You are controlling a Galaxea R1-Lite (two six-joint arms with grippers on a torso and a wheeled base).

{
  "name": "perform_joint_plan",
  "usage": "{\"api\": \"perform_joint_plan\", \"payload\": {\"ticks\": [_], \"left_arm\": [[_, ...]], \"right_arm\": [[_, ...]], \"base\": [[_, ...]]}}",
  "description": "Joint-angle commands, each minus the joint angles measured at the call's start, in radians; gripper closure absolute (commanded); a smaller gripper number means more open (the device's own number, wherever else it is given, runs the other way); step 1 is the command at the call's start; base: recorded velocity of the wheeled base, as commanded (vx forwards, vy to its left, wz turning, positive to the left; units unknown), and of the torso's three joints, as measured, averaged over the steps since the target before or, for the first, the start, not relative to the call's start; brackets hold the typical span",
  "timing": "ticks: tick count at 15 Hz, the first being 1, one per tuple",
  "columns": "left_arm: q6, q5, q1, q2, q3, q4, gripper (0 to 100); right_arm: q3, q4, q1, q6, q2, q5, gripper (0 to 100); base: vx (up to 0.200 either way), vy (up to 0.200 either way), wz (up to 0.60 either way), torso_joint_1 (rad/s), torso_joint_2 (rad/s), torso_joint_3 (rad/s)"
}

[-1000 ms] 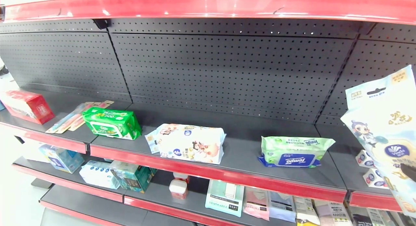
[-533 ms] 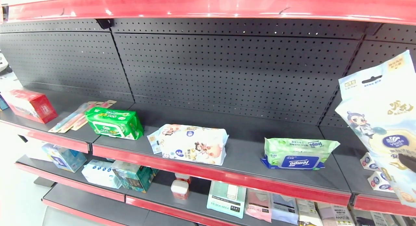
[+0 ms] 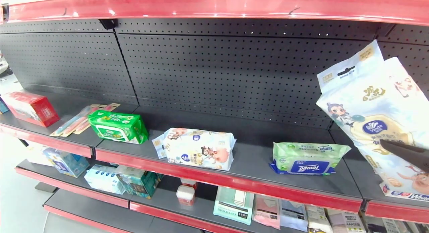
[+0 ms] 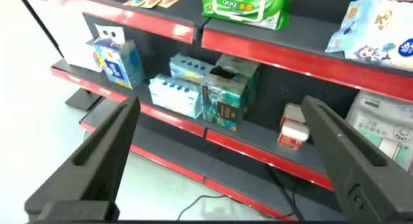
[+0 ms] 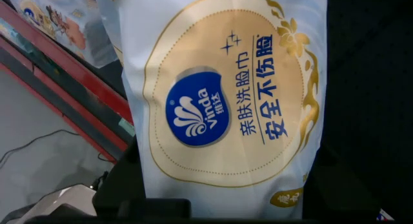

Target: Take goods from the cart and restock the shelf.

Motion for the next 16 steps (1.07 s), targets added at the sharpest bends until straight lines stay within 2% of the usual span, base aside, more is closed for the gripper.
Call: {"api": "perform_joint_plan", "payload": {"ticks": [1, 2, 3, 4, 5, 6, 7, 8, 9, 11, 13, 14, 16], "left_arm": [[-0.001, 0.013, 0.01, 0.016, 0.0, 0.001, 0], [-0.009, 0.028, 0.06, 0.016, 0.0, 0.001, 0], [-0.01, 0.007, 0.062, 0.014, 0.0, 0.001, 0], [-0.009, -0.062, 0.048, 0.018, -0.003, 0.002, 0], [0.007, -0.147, 0.005, 0.016, -0.003, 0.002, 0], [0.022, -0.166, -0.04, 0.018, -0.003, 0.002, 0], [0.022, -0.163, -0.078, 0.01, -0.001, 0.002, 0], [0.021, -0.143, -0.081, 0.002, -0.001, 0.004, 0], [0.007, -0.067, -0.061, -0.002, 0.0, 0.002, 0], [-0.026, 0.034, -0.049, -0.053, 0.008, -0.015, 0], [-0.01, 0.027, -0.059, -0.081, 0.038, -0.076, 0], [-0.001, 0.025, -0.059, -0.081, 0.074, -0.16, 0], [-0.009, -0.087, -0.059, -0.081, 0.086, -0.18, 0]], "right_arm": [[-0.005, 0.0, 0.001, 0.001, 0.023, 0.001, 100], [-0.006, -0.002, 0.001, 0.003, 0.023, 0.001, 100], [-0.005, -0.002, -0.001, 0.006, 0.022, 0.001, 100], [-0.001, 0.0, -0.002, 0.007, 0.019, 0.001, 100], [0.005, 0.0, -0.002, 0.009, 0.011, 0.001, 100], [0.008, 0.0, -0.004, 0.011, 0.009, 0.001, 100], [0.008, 0.0, -0.004, 0.011, 0.009, 0.001, 100], [0.006, 0.0, -0.004, 0.009, 0.009, 0.001, 100], [0.005, -0.002, -0.004, 0.009, 0.011, 0.001, 100], [0.006, 0.0, -0.004, 0.009, 0.009, 0.002, 100], [0.005, -0.002, -0.004, 0.011, 0.008, 0.002, 100], [0.003, -0.002, -0.005, 0.011, 0.009, 0.002, 100], [0.011, 0.0, -0.004, 0.011, 0.009, 0.002, 100]], "base": [[0.0, 0.0, 0.0, 0.0, 0.0, 0.0], [0.0, 0.0, 0.0, 0.0, 0.0, 0.0], [0.0, 0.0, 0.0, 0.0, 0.0, 0.0], [0.0, 0.0, 0.0, 0.0, 0.0, 0.0], [0.0, 0.0, 0.0, 0.0, 0.0, 0.0], [0.0, 0.0, 0.0, 0.0, 0.0, 0.0], [0.0, 0.0, 0.0, 0.0, 0.0, 0.0], [0.0, 0.0, 0.0, 0.0, 0.0, 0.0], [0.0, 0.0, 0.0, 0.0, 0.0, 0.0], [0.0, 0.0, 0.0, 0.0, 0.0, 0.0], [0.0, 0.0, 0.0, 0.0, 0.0, 0.0], [0.0, 0.0, 0.0, 0.0, 0.0, 0.0], [0.0, 0.0, 0.0, 0.0, 0.0, 0.0]]}}
